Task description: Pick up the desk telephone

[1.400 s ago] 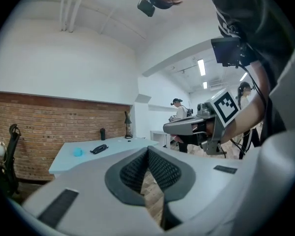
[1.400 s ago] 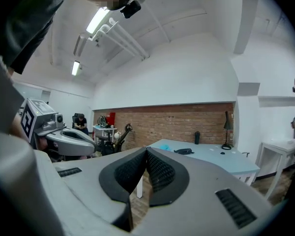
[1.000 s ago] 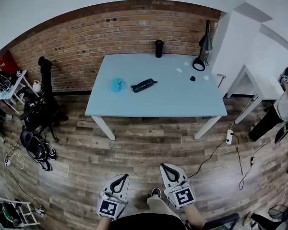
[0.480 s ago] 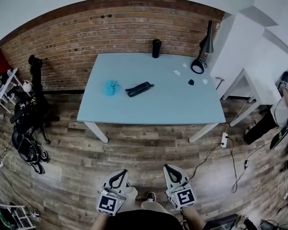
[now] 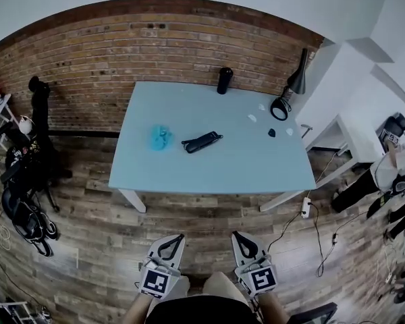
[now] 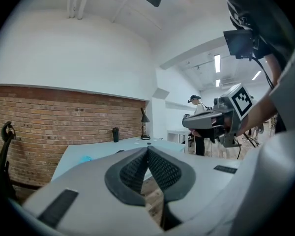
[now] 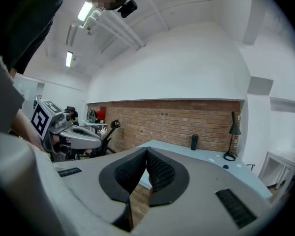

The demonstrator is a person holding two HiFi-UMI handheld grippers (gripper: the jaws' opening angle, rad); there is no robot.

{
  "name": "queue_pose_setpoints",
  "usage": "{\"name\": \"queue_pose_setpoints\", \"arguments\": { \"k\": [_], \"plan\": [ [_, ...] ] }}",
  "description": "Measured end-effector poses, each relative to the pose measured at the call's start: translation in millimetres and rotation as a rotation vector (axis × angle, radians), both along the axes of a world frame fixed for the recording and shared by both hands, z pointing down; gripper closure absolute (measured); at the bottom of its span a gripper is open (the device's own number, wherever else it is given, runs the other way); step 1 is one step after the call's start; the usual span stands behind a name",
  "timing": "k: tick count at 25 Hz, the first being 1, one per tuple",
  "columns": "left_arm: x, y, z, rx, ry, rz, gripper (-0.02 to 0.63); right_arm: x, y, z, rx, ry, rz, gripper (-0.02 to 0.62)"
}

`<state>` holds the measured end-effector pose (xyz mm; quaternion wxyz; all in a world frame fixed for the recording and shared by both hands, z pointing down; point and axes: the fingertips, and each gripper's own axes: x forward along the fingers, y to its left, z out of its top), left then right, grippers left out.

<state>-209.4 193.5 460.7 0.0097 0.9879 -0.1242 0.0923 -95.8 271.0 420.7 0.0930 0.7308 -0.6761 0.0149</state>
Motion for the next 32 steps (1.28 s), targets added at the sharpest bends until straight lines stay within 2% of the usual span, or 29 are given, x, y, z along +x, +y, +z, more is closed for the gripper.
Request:
{"name": "queue_pose_setpoints", "arguments": {
  "k": [4,10,14,18,22,25,28,32],
  "plan": [
    [9,-37,7,-0.019,-0.010,-0.014,0.586,-4,-32,16,-0.035,0.012,-0.037,0.581],
    [43,-80,26,-0.013,-0.043,-0.041,0.586,35,-87,33,-0.034,-0.027,-0.065,0.581],
    [78,-116,33,-0.025,-0.078,-0.086,0.586,75,-123,49,-0.072,-0.061,-0.095,0.581],
    [126,-149,25,-0.055,-0.128,-0.139,0.586,133,-158,43,-0.072,-0.101,-0.130,0.581],
    [169,-180,23,-0.060,-0.125,-0.197,0.586,190,-187,48,-0.049,-0.098,-0.150,0.581],
    [186,-189,26,-0.080,-0.139,-0.236,0.586,212,-206,61,-0.097,-0.103,-0.185,0.581],
    [193,-192,33,-0.098,-0.143,-0.235,0.586,224,-222,68,-0.119,-0.100,-0.205,0.581],
    [194,-209,46,-0.107,-0.142,-0.222,0.586,239,-247,73,-0.135,-0.024,-0.221,0.581]
  ]
}}
